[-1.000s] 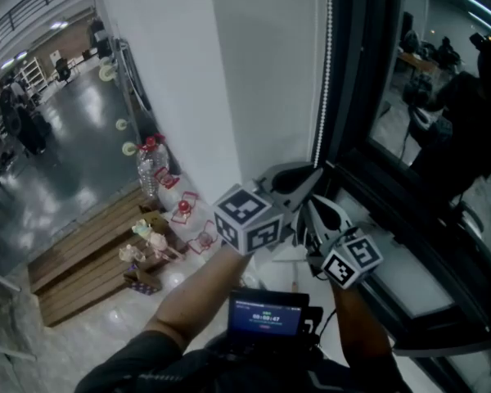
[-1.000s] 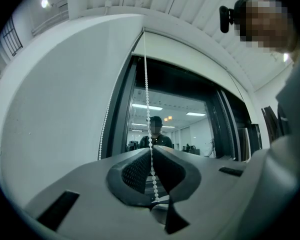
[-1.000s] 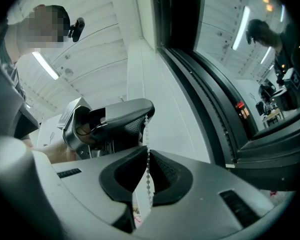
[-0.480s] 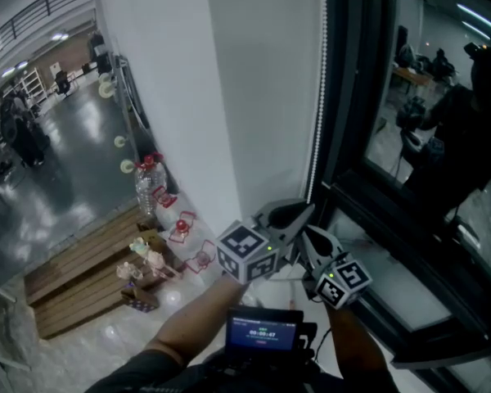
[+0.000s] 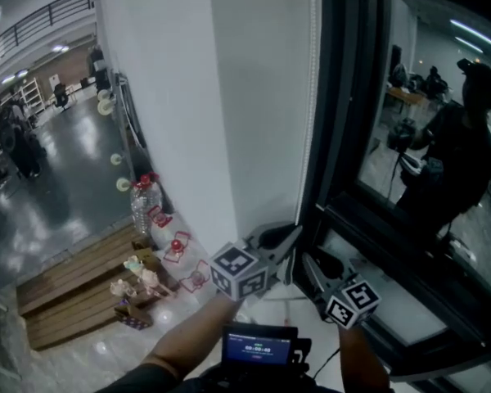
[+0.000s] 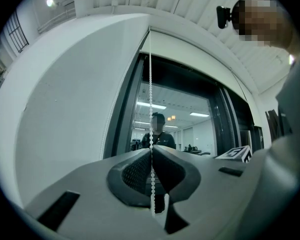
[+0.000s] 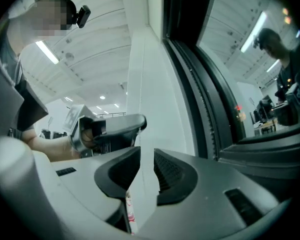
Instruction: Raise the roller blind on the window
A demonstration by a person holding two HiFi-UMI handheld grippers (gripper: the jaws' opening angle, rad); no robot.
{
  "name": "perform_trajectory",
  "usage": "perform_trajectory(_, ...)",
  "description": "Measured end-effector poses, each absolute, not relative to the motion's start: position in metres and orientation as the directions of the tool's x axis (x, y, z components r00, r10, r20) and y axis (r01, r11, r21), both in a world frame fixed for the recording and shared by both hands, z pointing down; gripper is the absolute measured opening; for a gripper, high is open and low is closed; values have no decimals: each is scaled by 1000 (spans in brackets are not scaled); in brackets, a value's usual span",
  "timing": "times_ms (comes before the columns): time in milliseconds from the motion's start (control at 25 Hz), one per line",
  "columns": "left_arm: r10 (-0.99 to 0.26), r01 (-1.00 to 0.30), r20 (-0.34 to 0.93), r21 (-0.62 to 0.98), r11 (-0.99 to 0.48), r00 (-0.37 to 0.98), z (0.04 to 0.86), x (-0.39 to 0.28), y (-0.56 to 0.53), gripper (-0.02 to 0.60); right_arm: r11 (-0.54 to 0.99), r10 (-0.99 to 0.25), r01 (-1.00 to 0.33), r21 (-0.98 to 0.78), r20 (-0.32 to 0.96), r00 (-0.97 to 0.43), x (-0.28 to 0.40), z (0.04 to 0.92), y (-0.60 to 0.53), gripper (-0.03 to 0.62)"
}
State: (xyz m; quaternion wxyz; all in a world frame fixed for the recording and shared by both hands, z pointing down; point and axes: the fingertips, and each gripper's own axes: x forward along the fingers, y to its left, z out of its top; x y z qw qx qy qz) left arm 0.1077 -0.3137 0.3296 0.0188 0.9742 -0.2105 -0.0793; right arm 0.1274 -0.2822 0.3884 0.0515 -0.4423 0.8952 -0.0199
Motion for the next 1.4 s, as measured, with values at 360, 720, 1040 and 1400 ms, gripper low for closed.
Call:
perform_trajectory(360, -376, -370, -152, 65, -927, 914, 329, 116, -303, 6, 652, -741, -758, -34, -244, -626, 130, 274, -291, 99)
perform_trajectory(720, -369, -364, -154, 61, -930, 917, 331, 118, -298, 6, 693, -699, -721, -28, -274, -661, 104, 251, -301, 59)
perform_trajectory(1040, -360, -354, -169, 64, -933, 918, 325, 115, -290, 7, 705, -683, -709, -20, -288, -671, 97, 242, -299, 40)
perform_trajectory(1400, -360, -354, -170, 65, -933, 917, 325, 114, -290, 6, 717, -674, -695, -55, -305, -673, 97, 242, -298, 11)
